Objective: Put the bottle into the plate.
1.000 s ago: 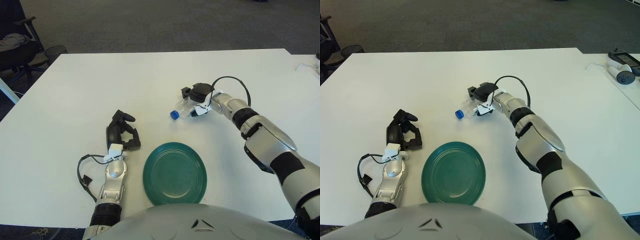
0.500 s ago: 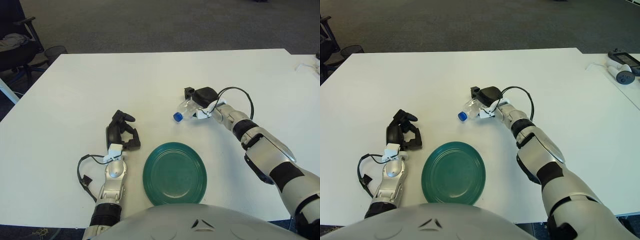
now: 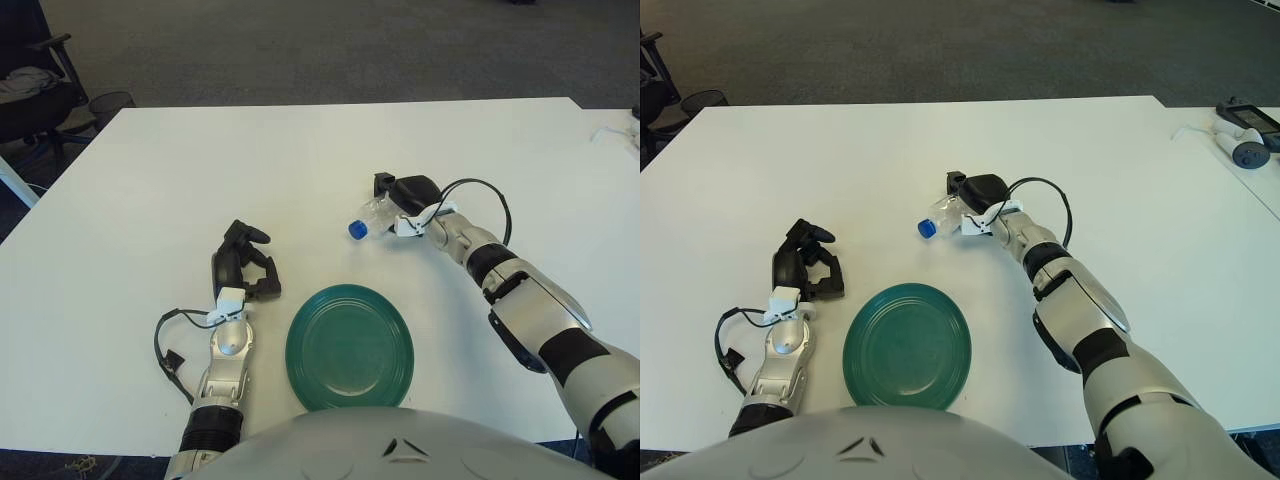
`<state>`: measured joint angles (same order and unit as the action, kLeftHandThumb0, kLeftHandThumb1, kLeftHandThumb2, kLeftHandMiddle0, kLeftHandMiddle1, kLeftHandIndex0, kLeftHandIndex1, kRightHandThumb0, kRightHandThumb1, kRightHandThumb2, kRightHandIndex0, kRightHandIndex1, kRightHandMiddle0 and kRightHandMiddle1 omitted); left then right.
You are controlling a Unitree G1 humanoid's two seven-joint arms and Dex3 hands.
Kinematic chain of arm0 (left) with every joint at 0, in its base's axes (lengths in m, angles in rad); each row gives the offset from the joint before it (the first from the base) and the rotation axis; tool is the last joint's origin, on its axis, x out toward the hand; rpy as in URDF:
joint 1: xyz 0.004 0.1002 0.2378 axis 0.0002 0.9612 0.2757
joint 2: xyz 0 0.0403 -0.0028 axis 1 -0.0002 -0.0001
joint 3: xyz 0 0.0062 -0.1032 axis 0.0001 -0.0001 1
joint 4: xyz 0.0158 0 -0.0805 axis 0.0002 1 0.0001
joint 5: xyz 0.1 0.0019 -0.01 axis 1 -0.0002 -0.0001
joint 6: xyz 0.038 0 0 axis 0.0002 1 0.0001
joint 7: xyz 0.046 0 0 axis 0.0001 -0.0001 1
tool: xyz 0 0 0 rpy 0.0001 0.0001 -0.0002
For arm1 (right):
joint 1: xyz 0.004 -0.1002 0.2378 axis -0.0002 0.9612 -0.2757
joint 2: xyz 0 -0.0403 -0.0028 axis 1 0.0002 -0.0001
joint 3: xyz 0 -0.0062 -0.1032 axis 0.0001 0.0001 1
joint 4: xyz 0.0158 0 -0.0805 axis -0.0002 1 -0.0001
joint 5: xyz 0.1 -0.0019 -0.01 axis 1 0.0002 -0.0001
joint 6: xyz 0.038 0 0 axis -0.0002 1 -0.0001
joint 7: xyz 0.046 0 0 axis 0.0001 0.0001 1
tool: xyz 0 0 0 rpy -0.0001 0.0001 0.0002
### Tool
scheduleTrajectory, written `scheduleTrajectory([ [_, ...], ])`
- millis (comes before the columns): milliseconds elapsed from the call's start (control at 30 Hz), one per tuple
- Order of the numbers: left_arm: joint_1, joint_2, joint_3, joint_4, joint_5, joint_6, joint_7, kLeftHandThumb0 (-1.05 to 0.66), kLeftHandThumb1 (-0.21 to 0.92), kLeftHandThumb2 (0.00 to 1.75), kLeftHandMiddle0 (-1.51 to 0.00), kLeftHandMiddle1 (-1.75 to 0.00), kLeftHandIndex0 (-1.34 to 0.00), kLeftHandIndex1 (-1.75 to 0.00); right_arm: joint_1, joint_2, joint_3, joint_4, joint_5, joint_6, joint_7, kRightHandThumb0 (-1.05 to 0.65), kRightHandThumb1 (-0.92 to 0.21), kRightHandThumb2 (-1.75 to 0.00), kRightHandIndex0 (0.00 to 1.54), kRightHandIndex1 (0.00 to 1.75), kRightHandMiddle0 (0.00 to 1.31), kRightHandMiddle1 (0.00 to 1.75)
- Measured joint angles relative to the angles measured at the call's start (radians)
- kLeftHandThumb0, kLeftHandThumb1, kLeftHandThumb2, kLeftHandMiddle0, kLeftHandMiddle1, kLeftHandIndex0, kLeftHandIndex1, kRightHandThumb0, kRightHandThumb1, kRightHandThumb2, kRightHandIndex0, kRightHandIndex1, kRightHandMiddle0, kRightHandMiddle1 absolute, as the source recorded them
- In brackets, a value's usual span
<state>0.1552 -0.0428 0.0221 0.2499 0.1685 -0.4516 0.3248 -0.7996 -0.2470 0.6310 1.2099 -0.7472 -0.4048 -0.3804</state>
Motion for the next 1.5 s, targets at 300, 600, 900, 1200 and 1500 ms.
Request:
scheduleTrajectory([
  [300,-0.015,0.003,0.002,0.015,-0.005,-0.004,-0.003,0.00,-0.06,1.75,-0.87,-1.75,-0.68,-1.75,0.005,-0.009,-0.056,0.003,0.058,-0.042,0.034,0.00,0.09,-1.75,0.92,1.67,0.71,1.75],
  [600,-0.026,0.006,0.007,0.022,-0.004,-0.007,-0.002,0.00,-0.06,1.75,-0.87,-1.75,-0.68,-1.75,-0.006,-0.039,-0.122,-0.033,0.106,-0.084,0.105,0.00,0.10,-1.75,0.94,1.64,0.71,1.75],
  [900,-0.038,0.006,0.010,0.007,-0.004,-0.007,-0.003,0.00,-0.06,1.75,-0.87,-1.75,-0.68,-1.75,0.035,-0.112,-0.208,-0.374,0.121,-0.060,0.178,0.00,0.08,-1.72,0.95,1.63,0.68,1.75],
  [1200,-0.040,0.005,0.010,0.002,-0.004,-0.007,-0.003,0.00,-0.06,1.75,-0.87,-1.75,-0.68,-1.75,0.131,-0.117,-0.254,-0.732,0.161,-0.029,0.248,0.00,0.00,-1.64,0.90,1.62,0.61,1.75],
  [1500,-0.039,0.006,0.010,0.002,-0.004,-0.007,-0.014,0.00,-0.06,1.74,-0.88,-1.73,-0.67,-1.75,0.287,-0.136,-0.254,-1.080,0.287,-0.081,0.378,0.00,0.02,-1.64,0.91,1.59,0.64,1.75],
])
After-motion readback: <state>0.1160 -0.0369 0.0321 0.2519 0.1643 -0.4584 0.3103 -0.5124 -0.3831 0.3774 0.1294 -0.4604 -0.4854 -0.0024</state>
